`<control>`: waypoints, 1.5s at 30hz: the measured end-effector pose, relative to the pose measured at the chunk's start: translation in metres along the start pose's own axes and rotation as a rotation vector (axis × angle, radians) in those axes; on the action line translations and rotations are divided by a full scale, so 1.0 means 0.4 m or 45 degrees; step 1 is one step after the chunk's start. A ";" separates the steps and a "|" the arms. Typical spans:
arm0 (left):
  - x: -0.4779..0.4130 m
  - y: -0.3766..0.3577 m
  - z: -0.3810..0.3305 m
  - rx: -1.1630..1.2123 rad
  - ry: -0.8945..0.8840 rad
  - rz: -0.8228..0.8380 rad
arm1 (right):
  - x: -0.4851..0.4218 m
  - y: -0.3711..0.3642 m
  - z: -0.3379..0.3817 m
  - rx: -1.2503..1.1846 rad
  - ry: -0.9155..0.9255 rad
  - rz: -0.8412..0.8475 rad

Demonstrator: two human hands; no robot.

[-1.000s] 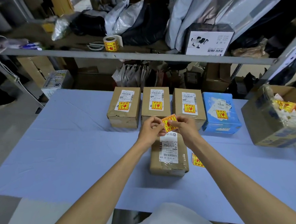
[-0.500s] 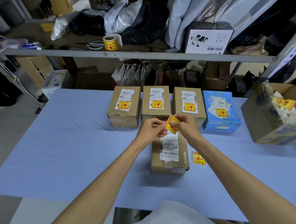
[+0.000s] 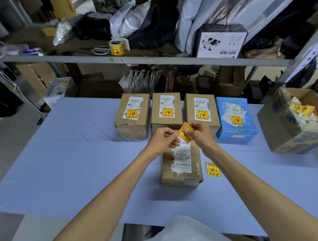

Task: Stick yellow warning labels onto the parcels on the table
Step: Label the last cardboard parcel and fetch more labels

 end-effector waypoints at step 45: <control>-0.031 -0.005 -0.041 0.172 -0.033 0.062 | -0.016 -0.005 0.036 -0.041 0.225 0.025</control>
Point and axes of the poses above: each hand's wrist, its own x-axis away from the middle knuckle, its own y-axis out of the back of the hand, z = x × y, the point moved 8 cm from there along -x, towards the middle knuckle, and after that the axes turned 9 degrees about y, right-handed, at the moved point
